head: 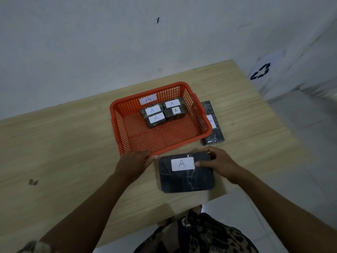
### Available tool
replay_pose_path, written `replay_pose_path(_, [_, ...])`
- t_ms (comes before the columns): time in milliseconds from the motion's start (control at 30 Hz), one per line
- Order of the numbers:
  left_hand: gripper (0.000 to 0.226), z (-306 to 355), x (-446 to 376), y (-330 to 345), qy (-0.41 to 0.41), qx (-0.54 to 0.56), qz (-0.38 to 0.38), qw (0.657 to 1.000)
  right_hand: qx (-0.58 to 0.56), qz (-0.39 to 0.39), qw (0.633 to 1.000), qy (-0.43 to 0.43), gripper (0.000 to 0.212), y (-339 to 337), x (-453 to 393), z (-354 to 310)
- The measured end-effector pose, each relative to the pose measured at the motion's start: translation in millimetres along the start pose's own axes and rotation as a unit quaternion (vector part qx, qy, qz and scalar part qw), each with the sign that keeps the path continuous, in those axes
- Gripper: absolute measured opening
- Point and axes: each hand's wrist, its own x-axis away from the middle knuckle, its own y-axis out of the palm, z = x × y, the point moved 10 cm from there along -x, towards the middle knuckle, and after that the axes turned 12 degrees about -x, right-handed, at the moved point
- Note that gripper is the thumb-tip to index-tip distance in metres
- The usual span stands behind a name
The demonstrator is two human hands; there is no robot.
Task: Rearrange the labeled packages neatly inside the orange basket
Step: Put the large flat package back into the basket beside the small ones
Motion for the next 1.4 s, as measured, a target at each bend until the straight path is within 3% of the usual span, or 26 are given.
replay_pose_path(100, [0.056, 0, 0, -1, 0.005, -0.011, 0.017, 1.000, -0.058, 0.001, 0.998, -0.001, 0.044, -21, -1, -33])
replay_pose_path(233, [0.064, -2, 1, -1, 0.004, -0.022, 0.034, 0.999, -0.133, 0.061, 0.987, -0.071, 0.036, -37, -14, -79])
replay_pose_path(433, [0.053, -1, 2, -3, 0.008, -0.043, 0.042, 0.998, -0.056, 0.120, 0.983, -0.130, 0.032, -5, -59, -110])
replay_pose_path(667, [0.039, 5, 3, -15, 0.009, -0.055, 0.073, 0.996, 0.070, 0.064, 0.990, -0.107, 0.026, 17, -106, -117])
replay_pose_path(833, [0.038, 4, 2, -18, 0.001, -0.054, 0.076, 0.996, 0.183, -0.007, 0.982, -0.037, 0.025, 23, -129, -115])
replay_pose_path(1000, [0.040, 4, 1, -16, -0.009, -0.059, 0.064, 0.996, 0.223, -0.069, 0.972, 0.010, 0.022, 32, -144, -105])
replay_pose_path(1300, [0.041, 5, 0, -17, -0.014, -0.076, 0.061, 0.995, 0.167, -0.045, 0.985, -0.013, 0.032, 29, -151, -101])
replay_pose_path(1400, [0.046, 4, 1, -14, -0.020, -0.070, 0.056, 0.996, 0.239, -0.033, 0.968, -0.061, 0.030, 31, -151, -107])
